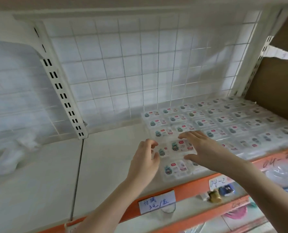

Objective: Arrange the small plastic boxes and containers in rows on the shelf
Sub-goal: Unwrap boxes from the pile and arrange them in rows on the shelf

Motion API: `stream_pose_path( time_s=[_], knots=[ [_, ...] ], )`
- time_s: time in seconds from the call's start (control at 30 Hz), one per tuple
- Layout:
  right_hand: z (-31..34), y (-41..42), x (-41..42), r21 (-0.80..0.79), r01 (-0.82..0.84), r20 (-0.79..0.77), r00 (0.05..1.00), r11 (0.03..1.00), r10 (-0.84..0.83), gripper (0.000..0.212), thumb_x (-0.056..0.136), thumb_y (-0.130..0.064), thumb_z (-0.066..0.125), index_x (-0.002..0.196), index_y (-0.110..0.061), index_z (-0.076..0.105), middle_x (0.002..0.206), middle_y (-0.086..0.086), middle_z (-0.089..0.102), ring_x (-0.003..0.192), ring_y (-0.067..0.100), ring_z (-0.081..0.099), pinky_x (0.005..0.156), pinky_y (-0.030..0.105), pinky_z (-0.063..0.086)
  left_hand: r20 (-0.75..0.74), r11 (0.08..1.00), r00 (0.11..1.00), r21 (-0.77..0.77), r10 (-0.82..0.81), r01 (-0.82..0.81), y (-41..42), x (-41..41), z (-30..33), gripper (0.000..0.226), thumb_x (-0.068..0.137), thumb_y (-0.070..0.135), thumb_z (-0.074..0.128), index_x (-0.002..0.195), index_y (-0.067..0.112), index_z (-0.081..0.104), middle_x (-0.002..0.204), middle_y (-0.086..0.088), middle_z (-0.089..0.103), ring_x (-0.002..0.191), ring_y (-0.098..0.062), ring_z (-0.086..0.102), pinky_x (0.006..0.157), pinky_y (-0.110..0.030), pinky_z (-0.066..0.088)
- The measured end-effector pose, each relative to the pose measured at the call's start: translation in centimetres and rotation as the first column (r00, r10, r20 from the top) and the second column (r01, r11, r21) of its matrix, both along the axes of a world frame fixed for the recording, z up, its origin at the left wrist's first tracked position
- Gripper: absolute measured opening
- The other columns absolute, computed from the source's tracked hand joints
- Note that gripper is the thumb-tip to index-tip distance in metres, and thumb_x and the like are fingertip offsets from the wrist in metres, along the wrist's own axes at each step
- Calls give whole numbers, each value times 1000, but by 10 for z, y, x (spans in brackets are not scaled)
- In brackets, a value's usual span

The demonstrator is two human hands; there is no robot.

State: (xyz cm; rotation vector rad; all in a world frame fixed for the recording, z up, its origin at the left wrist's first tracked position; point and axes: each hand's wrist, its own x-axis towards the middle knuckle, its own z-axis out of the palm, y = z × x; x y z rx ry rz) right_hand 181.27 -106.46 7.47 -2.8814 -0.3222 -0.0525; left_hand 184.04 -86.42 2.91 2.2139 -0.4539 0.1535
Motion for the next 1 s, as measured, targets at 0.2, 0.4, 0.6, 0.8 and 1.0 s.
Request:
stream_pose_path(
  time_s=[0.2,0.4,0.6,0.8,1.0],
  knots=[
    [-7,-28,3,-140,-17,36,999,990,22,56,90,-28,60,138,-25,34,144,-9,34,135,9,26,106,27,32,59,983,998,180,14,-25,-22,-9,-6,33,92,21,54,123,16,44,121,-1,46,113,-15,47,89,-29,46],
    [-22,-36,6,-157,-55,115,991,986,73,46,89,-15,56,132,-28,43,138,-11,41,130,11,35,104,28,36,133,950,991,309,-6,-35,-27,-15,-7,40,91,34,56,124,16,43,120,-1,45,112,-17,44,83,-25,43],
    [-30,-41,7,-141,-60,183,979,988,86,50,81,0,62,124,-23,51,130,-6,51,120,16,49,90,32,48,42,855,990,509,-136,96,-29,-20,-2,64,79,58,60,127,21,40,126,4,41,118,-14,35,89,-27,40],
    [-33,-37,9,-103,-41,208,976,994,62,60,75,11,57,125,-20,49,131,-6,50,122,16,47,82,32,52,-42,724,967,655,-250,215,-27,-20,4,76,75,57,64,136,21,38,130,5,36,124,-14,28,97,-31,39],
    [-34,-35,9,-58,-37,193,980,998,47,41,89,-11,51,129,-20,44,135,-6,43,127,16,39,94,33,46,-105,734,953,616,-284,287,-25,-19,6,66,84,46,61,139,22,34,133,4,33,127,-14,26,102,-34,38]
  ],
)
